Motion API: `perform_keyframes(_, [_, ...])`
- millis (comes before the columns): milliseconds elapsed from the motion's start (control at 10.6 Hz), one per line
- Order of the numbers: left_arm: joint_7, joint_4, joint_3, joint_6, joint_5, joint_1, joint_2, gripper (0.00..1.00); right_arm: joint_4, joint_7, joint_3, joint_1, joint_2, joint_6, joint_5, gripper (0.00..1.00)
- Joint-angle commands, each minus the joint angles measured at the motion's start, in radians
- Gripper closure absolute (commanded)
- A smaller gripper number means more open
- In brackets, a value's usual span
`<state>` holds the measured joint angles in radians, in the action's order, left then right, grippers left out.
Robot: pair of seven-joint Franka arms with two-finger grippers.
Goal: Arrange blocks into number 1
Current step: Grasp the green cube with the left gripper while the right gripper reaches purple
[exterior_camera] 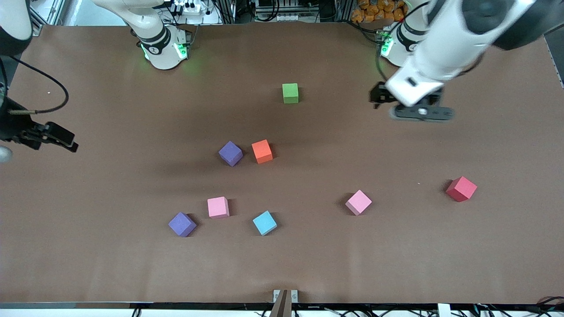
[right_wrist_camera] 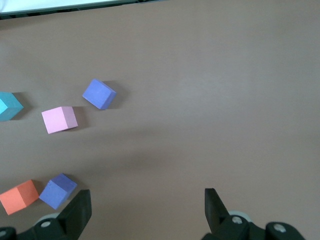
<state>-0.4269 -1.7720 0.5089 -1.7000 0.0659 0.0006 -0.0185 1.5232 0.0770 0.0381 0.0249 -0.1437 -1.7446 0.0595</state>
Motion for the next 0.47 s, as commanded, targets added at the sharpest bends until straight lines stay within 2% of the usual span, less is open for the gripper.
perform_keyframes(0, [-0.131, -0.146, 0.121, -0.151, 0.061, -0.022, 0.008, 0.00, 0.011, 0.082, 0.002, 0.032, -0.118, -0.116, 0.072, 0.00])
perform_keyframes(284, [-0.306, -0.283, 0.270, -0.318, 0.064, -0.080, -0.032, 0.00, 0.023, 0.240, 0.026, 0.087, -0.241, -0.260, 0.076, 0.00])
perform_keyframes(379, [-0.370, -0.353, 0.286, -0.402, 0.069, -0.124, -0.034, 0.00, 0.043, 0.294, 0.031, 0.102, -0.273, -0.316, 0.076, 0.00])
